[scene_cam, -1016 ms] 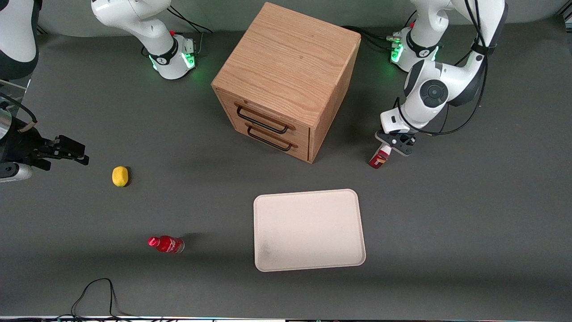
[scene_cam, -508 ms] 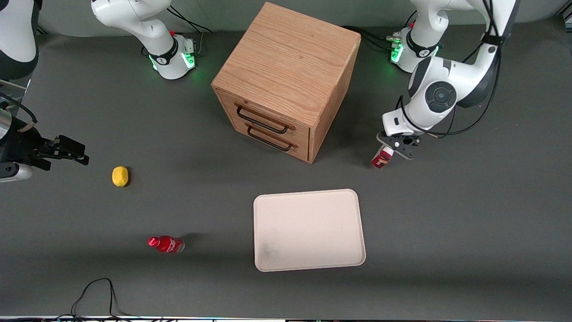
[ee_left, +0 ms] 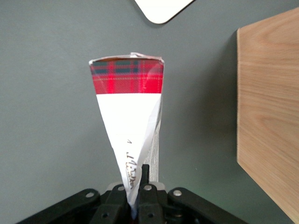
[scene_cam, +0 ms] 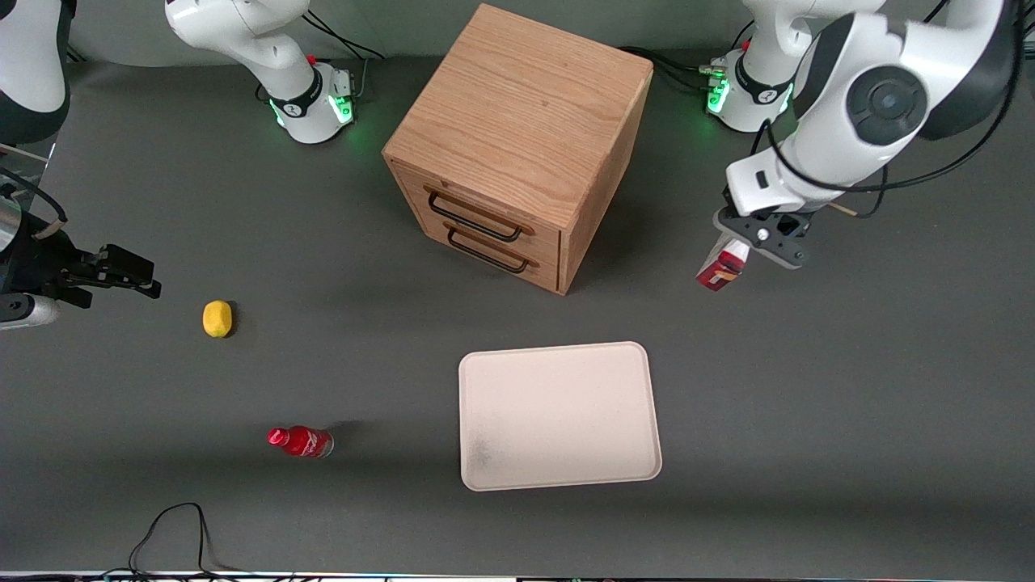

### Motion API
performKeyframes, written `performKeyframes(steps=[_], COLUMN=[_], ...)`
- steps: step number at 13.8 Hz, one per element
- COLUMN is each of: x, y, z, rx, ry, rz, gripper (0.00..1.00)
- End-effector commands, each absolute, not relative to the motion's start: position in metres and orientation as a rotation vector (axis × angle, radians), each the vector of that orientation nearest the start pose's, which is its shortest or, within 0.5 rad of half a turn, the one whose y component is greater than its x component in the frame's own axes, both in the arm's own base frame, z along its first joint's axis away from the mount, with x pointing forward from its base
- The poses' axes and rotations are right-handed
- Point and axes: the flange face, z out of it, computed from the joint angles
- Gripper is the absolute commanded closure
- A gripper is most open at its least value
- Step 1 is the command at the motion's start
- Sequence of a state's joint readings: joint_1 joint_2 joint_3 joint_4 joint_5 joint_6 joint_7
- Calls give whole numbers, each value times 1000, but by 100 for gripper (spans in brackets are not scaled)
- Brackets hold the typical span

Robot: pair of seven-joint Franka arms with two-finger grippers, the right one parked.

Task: Place red cookie box on tray
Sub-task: 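Lift the red cookie box upright with the left gripper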

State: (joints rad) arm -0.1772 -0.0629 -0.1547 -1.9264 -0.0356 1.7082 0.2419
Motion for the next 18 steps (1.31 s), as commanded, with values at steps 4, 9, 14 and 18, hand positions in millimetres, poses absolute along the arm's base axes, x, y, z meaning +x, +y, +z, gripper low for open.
performKeyframes(steps=[4,9,14,18], x=[500,548,613,641], y=[-166,-178,-224,-278], z=[596,591,572,551], rx=[-2987,-3059,-3134,-3133], ry=[788,504,203,-6], rz=[217,167,93,36], gripper=[100,100,100,100])
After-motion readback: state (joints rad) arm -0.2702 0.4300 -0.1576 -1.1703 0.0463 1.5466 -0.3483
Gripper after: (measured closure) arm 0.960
